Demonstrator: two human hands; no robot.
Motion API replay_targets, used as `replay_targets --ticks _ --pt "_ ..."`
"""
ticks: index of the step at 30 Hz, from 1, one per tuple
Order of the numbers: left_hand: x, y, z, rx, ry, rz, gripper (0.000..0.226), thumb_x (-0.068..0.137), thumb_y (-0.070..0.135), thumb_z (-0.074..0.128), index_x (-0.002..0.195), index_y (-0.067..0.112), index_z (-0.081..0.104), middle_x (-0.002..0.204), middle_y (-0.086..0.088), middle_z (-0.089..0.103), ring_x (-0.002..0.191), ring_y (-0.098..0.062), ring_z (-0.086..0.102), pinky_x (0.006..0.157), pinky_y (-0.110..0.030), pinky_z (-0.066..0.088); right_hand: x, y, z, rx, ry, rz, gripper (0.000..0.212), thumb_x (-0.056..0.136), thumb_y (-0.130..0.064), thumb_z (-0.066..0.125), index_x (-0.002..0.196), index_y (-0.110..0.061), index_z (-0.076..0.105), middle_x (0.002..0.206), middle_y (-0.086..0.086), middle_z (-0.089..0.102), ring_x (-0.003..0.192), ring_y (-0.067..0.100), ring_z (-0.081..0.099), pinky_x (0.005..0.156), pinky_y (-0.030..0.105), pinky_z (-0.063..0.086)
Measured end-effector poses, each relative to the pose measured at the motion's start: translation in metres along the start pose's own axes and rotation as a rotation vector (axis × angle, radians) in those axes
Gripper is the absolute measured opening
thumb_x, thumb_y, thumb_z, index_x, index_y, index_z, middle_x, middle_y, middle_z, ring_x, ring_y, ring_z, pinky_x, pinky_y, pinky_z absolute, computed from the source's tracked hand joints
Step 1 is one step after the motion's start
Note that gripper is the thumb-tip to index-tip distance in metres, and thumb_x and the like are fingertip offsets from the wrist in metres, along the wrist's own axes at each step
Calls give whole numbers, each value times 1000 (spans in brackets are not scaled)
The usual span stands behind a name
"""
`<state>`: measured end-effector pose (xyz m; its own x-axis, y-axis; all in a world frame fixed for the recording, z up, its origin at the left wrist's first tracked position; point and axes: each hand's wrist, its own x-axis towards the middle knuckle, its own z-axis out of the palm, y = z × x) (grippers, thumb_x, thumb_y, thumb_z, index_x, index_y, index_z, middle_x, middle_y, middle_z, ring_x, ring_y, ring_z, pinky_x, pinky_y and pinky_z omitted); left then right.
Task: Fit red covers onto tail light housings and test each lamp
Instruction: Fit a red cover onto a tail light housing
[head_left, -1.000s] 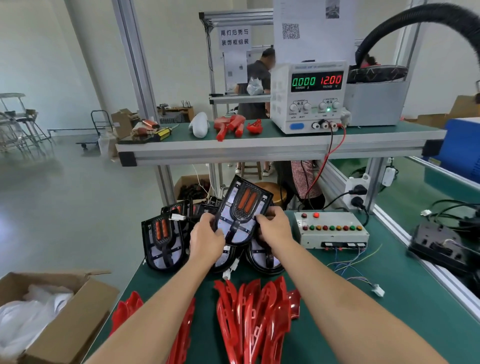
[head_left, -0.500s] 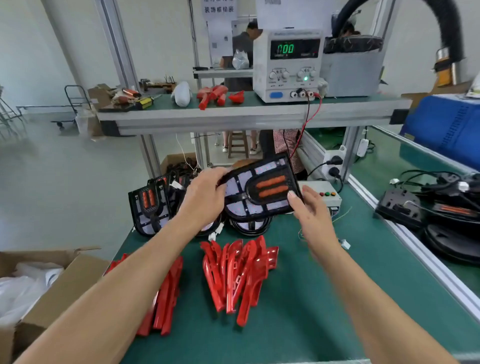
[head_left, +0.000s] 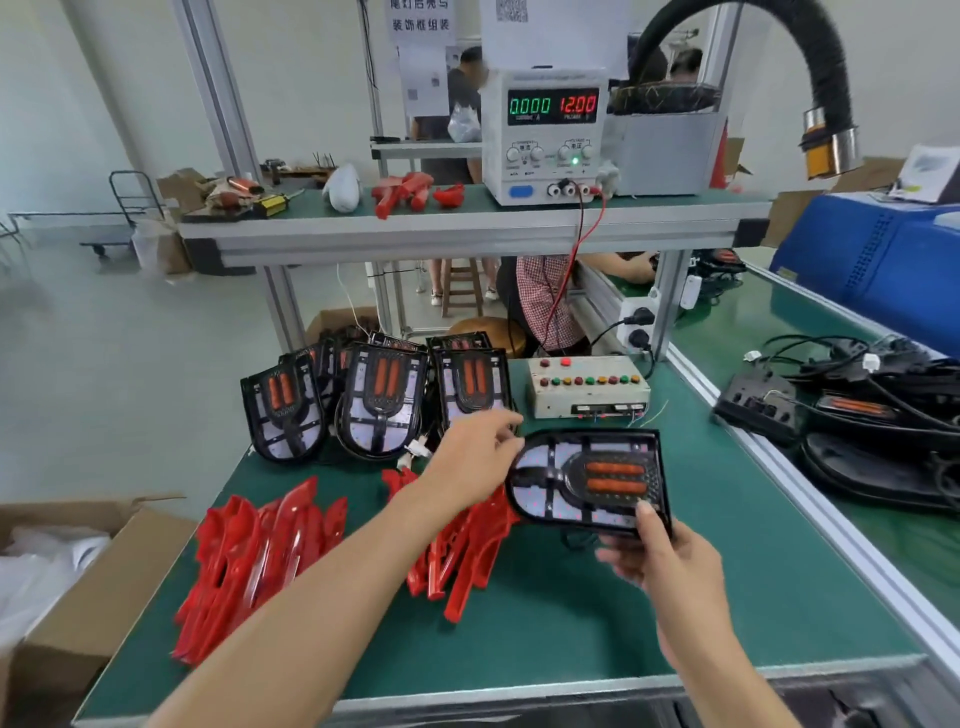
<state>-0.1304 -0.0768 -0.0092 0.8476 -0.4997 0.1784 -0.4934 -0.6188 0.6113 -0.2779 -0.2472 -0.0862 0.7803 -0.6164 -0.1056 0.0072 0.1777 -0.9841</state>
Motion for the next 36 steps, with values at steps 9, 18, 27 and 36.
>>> replay_targets --ticks 9,18,27,36 --pt "-94 -32 16 471 -34 -129 33 91 55 55 82 26 44 93 0 68 92 -30 67 67 -36 41 -25 11 -16 1 35 179 30 103 -28 57 98 -1 69 80 18 77 69 29 77 62 34 52" --pt "-100 -28 39 731 -147 -198 30 96 39 57 111 15 67 116 -7 69 109 -35 67 82 -39 49 -36 16 -37 -278 -87 167 23 101 -20 60 95 0 69 73 18 76 63 35 75 44 29 49" --pt "-92 -23 20 593 23 -258 18 87 37 54 84 20 58 91 -4 70 88 -32 68 66 -32 37 -25 7 -42 -991 -196 -58 34 99 -41 58 76 -16 60 60 2 69 53 14 67 60 26 51" --pt "-88 -22 5 259 237 -299 32 88 47 58 70 22 54 63 5 56 70 -23 57 64 -32 37 -29 4 -37 -1115 -30 -136 45 97 -55 54 120 -17 63 93 0 65 96 25 64 81 36 46"
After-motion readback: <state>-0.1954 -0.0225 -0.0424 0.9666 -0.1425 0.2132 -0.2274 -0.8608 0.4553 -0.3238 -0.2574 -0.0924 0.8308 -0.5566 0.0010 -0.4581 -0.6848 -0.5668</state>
